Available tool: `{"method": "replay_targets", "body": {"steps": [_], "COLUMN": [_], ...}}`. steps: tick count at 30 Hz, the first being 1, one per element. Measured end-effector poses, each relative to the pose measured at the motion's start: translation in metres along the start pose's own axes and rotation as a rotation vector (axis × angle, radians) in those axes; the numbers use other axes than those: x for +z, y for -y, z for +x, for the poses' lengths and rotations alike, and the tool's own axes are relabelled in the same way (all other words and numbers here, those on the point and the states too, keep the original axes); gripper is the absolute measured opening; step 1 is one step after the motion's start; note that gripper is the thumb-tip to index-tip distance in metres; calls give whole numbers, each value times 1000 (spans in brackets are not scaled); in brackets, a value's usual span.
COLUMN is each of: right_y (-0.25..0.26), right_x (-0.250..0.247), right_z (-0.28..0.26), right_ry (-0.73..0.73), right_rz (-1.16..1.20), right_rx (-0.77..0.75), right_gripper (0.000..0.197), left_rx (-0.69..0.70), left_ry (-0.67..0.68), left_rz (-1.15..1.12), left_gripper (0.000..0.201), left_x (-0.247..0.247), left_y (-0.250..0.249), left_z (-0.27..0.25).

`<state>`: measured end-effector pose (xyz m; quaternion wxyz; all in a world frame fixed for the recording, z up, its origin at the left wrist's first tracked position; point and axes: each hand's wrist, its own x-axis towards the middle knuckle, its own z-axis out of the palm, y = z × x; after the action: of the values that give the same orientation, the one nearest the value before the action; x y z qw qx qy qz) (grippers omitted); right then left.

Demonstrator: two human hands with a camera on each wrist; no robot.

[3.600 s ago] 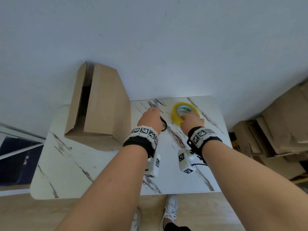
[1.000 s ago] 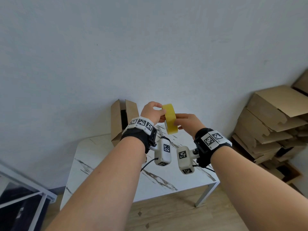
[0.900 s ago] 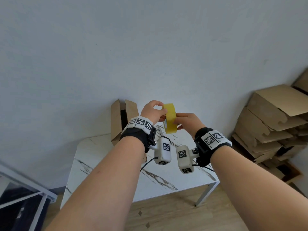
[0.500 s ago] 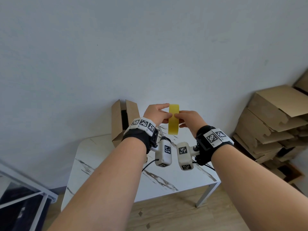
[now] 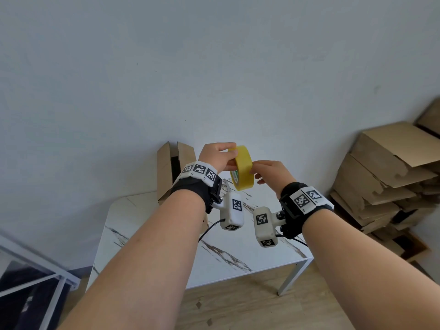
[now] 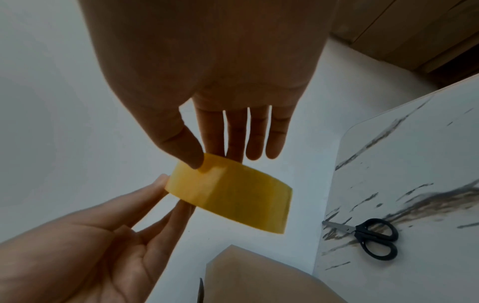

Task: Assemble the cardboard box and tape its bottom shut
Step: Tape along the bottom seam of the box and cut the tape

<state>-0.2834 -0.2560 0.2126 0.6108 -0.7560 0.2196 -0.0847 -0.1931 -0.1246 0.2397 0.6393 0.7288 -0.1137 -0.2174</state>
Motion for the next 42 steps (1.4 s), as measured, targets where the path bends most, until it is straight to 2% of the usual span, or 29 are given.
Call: {"method": "replay_targets", "body": {"steps": [10, 13, 19, 26, 34, 42], "right_y": [11, 13, 18, 12, 13, 17], "right_x": [-1, 0, 3, 5, 6, 1], "right_z": [12, 12, 5, -3, -1, 4], "right_ry": [-41, -26, -30, 4, -2, -34], "right_rz": [75, 77, 86, 44, 55, 57], "right_rx": [32, 34, 41, -20, -7, 6], "right_gripper": [20, 20, 17, 23, 24, 23], "left_rx": [105, 112, 92, 18, 41, 68], "left_ry": [125, 132, 46, -26, 34, 99], "left_rz": [252, 249, 213, 48, 125, 256], "left_gripper": [46, 48, 43, 43, 42, 59], "left_x": [2, 2, 4, 1, 0, 6], "left_y": [-6, -6, -4, -4, -8, -8], "left_z": [-9, -10, -5, 0, -6, -14]}}
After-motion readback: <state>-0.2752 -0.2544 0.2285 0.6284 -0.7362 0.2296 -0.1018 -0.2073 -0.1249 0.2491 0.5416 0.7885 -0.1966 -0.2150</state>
